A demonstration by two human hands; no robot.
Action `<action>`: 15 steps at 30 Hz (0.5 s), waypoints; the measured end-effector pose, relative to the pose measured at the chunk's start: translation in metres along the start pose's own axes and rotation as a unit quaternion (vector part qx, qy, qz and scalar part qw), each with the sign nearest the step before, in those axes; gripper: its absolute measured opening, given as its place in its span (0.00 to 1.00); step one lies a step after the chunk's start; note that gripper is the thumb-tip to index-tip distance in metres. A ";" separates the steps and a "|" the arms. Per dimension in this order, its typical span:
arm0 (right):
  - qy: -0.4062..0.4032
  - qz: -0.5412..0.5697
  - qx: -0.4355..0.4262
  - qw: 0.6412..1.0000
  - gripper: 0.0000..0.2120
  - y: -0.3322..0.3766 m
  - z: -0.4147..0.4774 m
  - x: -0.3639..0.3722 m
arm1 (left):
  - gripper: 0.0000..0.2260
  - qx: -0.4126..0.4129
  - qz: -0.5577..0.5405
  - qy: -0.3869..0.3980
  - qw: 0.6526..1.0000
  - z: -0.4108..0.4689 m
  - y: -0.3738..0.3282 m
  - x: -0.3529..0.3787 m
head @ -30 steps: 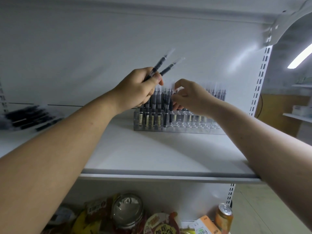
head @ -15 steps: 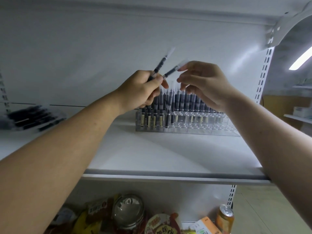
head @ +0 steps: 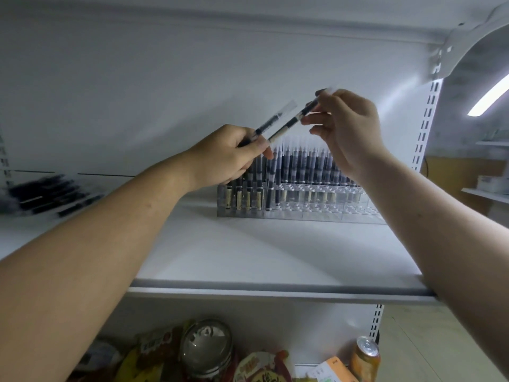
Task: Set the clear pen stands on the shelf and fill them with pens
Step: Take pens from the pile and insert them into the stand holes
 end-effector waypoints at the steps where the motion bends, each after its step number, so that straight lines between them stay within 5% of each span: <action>1: -0.011 -0.029 -0.015 0.999 0.06 0.002 0.003 -0.006 | 0.13 0.004 0.013 -0.005 1.000 -0.001 -0.002 0.000; 8: 0.073 -0.264 -0.100 0.957 0.11 0.010 -0.001 0.004 | 0.10 0.038 0.033 -0.020 0.999 -0.004 -0.009 -0.002; 15: 0.144 -0.311 -0.086 0.936 0.09 0.003 -0.010 0.023 | 0.08 0.076 0.130 -0.081 0.985 -0.006 -0.017 -0.008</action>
Point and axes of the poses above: each hand's wrist, its own z-axis towards the middle knuckle, its own x-axis out of the palm, y = z × x, the point moved 10 cm from there along z, towards the middle knuckle, and after that the axes turned 12 degrees about -x, right-handed, at the moved point
